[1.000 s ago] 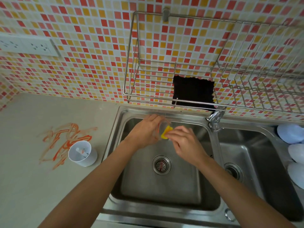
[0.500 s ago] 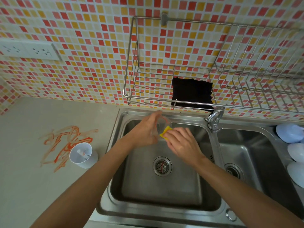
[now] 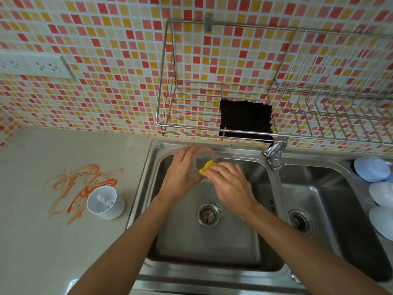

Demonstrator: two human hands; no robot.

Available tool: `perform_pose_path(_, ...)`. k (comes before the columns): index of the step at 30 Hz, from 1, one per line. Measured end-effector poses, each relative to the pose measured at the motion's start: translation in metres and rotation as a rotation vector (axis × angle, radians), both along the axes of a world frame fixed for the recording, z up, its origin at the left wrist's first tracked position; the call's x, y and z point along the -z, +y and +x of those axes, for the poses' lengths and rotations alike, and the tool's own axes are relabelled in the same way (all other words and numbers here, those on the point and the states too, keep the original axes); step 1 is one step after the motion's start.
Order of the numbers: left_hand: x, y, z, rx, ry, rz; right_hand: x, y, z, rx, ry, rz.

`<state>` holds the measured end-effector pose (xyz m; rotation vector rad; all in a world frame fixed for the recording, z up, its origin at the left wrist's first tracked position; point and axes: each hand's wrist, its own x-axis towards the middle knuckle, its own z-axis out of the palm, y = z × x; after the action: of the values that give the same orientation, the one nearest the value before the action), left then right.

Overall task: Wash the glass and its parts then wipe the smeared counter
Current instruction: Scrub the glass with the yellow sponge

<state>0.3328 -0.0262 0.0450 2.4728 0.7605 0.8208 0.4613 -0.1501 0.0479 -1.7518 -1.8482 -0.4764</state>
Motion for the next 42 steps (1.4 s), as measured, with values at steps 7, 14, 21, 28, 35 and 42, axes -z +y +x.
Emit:
perform_pose_path(7,0.0,0.013,-0.004,0.15,0.094,-0.133,-0.003,0.001,0.024,-0.057,-0.142,-0.113)
perform_pose_path(14,-0.004,0.017,-0.005,0.191,0.068,-0.098,-0.005,-0.005,-0.002,-0.005,0.049,-0.111)
perform_pose_path(21,-0.002,0.011,-0.004,0.299,0.128,-0.124,-0.02,-0.002,0.029,-0.101,-0.21,-0.283)
perform_pose_path(28,-0.015,0.016,-0.001,0.298,0.088,-0.161,-0.014,-0.006,0.02,-0.027,-0.036,-0.179)
perform_pose_path(35,-0.016,0.016,-0.002,0.359,0.168,-0.111,-0.009,-0.015,0.021,-0.043,-0.008,-0.183)
perform_pose_path(42,-0.018,0.018,-0.002,0.384,0.22,-0.105,-0.001,-0.025,0.011,-0.088,0.005,-0.165)
